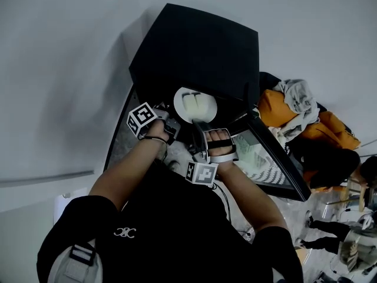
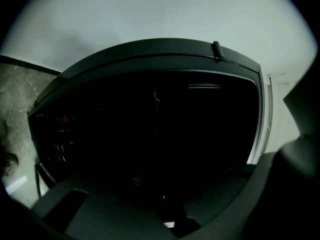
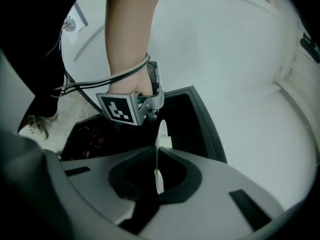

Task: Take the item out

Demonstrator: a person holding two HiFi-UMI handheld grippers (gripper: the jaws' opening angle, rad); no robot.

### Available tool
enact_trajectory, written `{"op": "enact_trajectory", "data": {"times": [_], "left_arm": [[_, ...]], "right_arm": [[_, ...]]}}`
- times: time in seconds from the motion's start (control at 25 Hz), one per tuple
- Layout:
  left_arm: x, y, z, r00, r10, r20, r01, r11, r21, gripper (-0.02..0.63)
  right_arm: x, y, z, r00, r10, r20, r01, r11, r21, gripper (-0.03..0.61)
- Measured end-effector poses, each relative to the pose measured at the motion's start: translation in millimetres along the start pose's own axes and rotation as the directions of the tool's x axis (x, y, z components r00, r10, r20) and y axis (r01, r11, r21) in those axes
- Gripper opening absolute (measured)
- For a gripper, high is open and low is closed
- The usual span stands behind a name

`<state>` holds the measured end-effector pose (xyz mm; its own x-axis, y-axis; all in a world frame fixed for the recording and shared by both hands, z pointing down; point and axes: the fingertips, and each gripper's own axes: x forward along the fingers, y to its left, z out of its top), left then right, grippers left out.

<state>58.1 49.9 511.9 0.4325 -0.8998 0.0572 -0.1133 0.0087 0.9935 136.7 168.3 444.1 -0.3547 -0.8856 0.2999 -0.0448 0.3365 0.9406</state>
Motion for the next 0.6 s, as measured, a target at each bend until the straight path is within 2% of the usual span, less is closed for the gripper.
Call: {"op": "enact_trajectory", "data": {"times": [0.6], "left_arm": [[22.3, -2.7, 5.1, 1.0, -0.025, 0.002, 0.025, 1.0, 0.009, 0.033]], "right_arm": [[-30.9, -5.0, -3.0, 1.0, -0.016, 0.007, 0.016, 0.999, 0.031, 0.021]]}}
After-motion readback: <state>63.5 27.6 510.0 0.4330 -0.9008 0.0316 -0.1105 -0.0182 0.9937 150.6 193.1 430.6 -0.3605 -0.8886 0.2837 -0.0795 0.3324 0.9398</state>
